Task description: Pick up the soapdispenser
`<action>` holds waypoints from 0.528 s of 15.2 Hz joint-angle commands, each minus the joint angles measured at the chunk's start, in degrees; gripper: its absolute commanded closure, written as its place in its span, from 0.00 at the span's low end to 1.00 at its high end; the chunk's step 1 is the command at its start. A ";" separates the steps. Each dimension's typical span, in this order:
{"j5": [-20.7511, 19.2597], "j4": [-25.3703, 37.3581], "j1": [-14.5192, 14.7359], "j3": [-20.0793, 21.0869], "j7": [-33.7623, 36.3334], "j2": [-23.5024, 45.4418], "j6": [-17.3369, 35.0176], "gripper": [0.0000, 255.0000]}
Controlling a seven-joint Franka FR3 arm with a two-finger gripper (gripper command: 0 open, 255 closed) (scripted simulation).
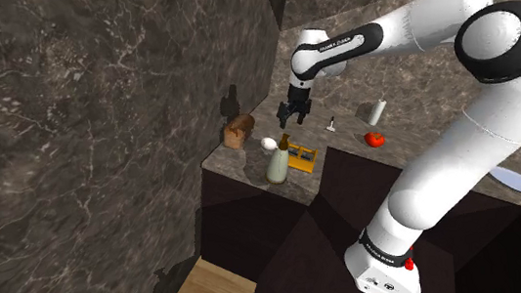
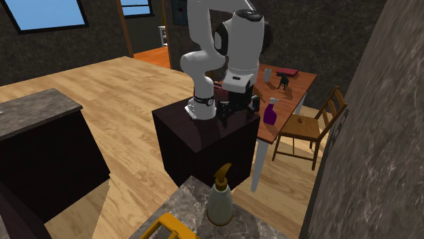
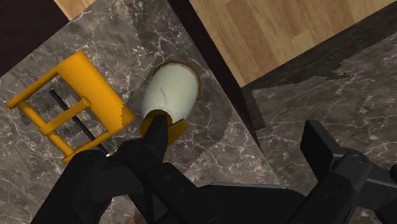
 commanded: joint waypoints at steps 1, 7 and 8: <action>1.36 2.40 -0.65 -1.20 -0.50 4.27 1.82 0.00; 7.04 9.09 -3.07 -3.62 -2.50 16.74 6.83 0.00; 8.15 10.38 -3.61 -3.86 -2.89 18.83 7.43 0.00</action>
